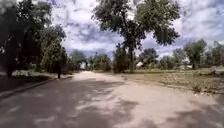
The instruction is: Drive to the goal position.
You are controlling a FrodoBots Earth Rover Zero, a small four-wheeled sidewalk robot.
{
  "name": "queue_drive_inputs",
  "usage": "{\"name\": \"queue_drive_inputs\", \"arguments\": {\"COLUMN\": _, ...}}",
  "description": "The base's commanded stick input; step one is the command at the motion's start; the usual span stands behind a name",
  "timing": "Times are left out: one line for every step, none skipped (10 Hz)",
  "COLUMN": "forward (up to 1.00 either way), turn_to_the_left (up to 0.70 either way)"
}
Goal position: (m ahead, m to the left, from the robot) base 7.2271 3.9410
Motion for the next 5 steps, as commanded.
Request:
{"name": "queue_drive_inputs", "arguments": {"forward": 0.85, "turn_to_the_left": 0.00}}
{"name": "queue_drive_inputs", "arguments": {"forward": 0.85, "turn_to_the_left": 0.00}}
{"name": "queue_drive_inputs", "arguments": {"forward": 0.85, "turn_to_the_left": 0.00}}
{"name": "queue_drive_inputs", "arguments": {"forward": 0.85, "turn_to_the_left": 0.00}}
{"name": "queue_drive_inputs", "arguments": {"forward": 0.85, "turn_to_the_left": 0.00}}
